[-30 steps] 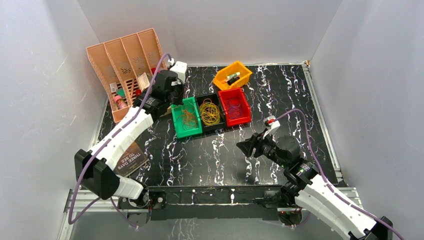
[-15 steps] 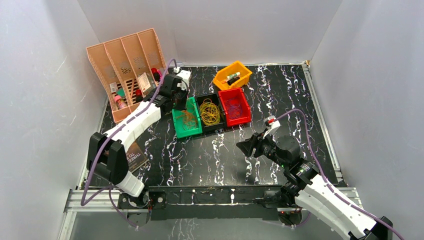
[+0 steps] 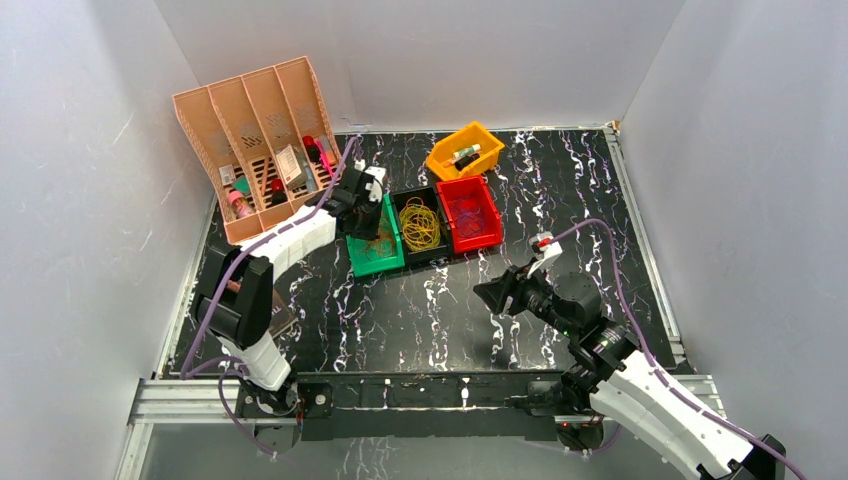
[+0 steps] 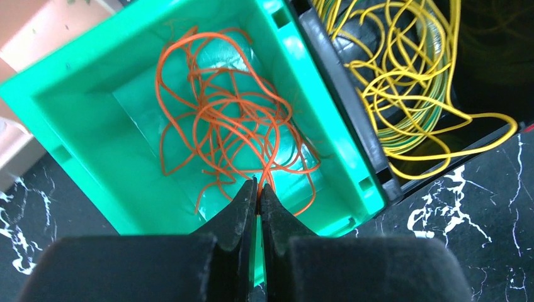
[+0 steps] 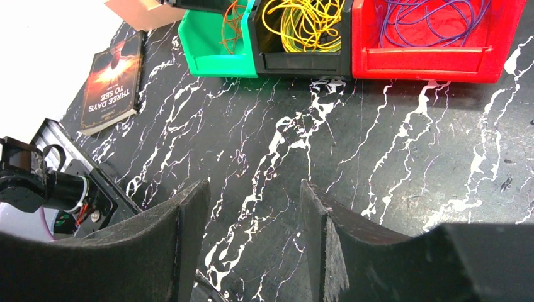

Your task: Untangle the cables

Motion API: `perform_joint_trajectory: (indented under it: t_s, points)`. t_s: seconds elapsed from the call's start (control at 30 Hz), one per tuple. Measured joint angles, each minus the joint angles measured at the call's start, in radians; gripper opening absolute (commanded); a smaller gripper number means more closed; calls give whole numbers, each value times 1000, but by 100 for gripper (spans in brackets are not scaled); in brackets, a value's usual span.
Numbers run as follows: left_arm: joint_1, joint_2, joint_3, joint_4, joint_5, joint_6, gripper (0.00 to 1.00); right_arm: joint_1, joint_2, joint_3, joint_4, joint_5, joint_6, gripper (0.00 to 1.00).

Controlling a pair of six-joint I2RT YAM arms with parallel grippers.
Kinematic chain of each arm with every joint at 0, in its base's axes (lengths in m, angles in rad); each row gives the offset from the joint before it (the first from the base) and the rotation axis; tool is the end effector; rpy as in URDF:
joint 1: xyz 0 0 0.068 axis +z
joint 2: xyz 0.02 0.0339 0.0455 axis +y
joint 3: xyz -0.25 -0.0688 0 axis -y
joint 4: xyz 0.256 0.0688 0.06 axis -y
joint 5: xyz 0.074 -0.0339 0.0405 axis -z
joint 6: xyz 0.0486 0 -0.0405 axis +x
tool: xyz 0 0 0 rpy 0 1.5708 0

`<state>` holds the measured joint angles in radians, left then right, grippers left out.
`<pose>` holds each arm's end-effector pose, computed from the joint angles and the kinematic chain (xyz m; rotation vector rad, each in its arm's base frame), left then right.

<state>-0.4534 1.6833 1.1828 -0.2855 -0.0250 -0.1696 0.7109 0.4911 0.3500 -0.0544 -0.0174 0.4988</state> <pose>0.3494 -0.1689 0.2050 0.3235 2.3512 -0.2728 0.1371 0.1192 0.2310 -0.2094 1.8422 0.8792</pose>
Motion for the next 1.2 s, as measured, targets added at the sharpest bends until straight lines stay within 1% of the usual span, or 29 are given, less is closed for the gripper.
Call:
perform_joint_trajectory:
  t_s: [0.3, 0.47, 0.57, 0.7, 0.77, 0.87, 1.03, 1.2]
  points:
    - [0, 33, -23, 11, -17, -44, 0, 0, 2, 0, 1, 8, 2, 63]
    - [0, 76, -23, 9, -27, -49, 5, 0, 0, 0, 1, 11, 3, 63]
    - [0, 94, -23, 6, -37, -52, 13, 0, -6, 0, 0, 11, 3, 63]
    - [0, 86, -23, 3, -46, -55, 31, 0, -15, 0, -1, 11, 5, 63]
    - [0, 68, -23, 5, -53, -55, 37, 0, -16, 0, -1, 13, 6, 63]
    - [0, 26, -23, 5, -71, -55, 43, 0, -16, 0, -2, 14, 7, 63]
    - [0, -38, -22, -2, -100, -48, 47, 0, -7, 0, 0, 14, 11, 63]
    - [0, -74, -20, -11, -113, -42, 54, 0, -5, 0, 0, 14, 18, 63]
